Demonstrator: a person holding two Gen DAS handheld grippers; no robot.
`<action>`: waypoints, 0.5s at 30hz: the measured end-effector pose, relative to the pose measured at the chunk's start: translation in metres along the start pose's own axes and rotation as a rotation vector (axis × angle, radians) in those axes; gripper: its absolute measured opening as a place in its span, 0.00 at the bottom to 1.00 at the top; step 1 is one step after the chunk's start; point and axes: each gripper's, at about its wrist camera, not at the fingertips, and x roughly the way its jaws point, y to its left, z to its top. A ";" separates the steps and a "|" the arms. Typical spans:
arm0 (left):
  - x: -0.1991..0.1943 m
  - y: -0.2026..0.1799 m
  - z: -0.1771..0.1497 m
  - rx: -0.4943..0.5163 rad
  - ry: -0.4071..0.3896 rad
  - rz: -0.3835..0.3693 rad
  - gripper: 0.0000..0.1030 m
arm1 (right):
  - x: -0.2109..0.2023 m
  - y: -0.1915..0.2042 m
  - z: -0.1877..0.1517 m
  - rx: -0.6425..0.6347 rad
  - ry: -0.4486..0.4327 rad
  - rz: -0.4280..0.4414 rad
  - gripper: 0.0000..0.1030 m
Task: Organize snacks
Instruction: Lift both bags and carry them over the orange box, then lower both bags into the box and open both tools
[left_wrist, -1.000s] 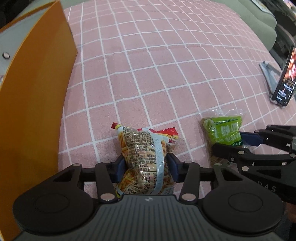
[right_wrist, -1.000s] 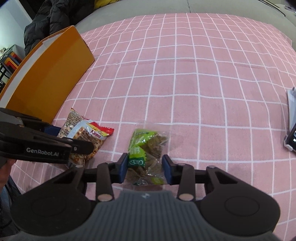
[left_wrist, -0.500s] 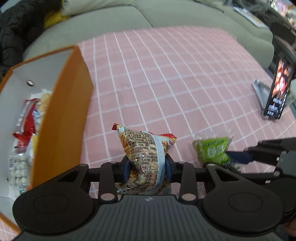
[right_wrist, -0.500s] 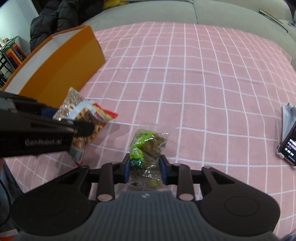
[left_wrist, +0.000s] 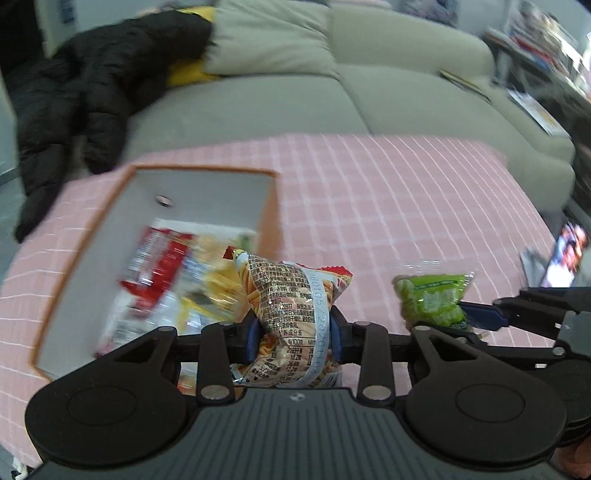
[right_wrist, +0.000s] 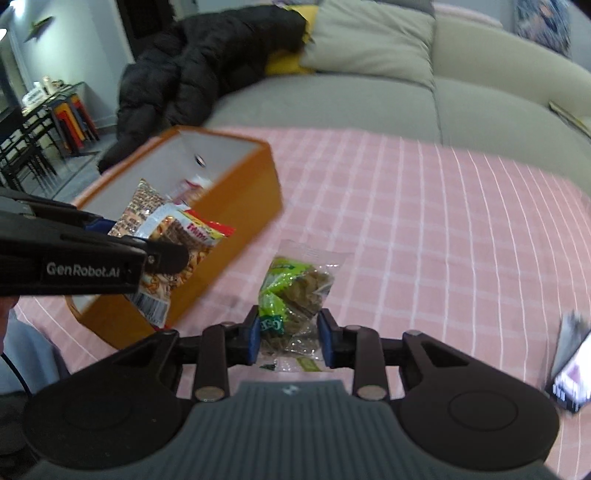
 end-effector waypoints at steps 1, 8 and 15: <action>-0.004 0.008 0.004 -0.011 -0.012 0.011 0.39 | 0.000 0.005 0.008 -0.007 -0.009 0.013 0.28; -0.017 0.065 0.021 -0.088 -0.050 0.068 0.39 | 0.007 0.050 0.058 -0.116 -0.068 0.073 0.28; -0.007 0.118 0.027 -0.165 -0.004 0.071 0.39 | 0.044 0.082 0.105 -0.192 -0.013 0.170 0.28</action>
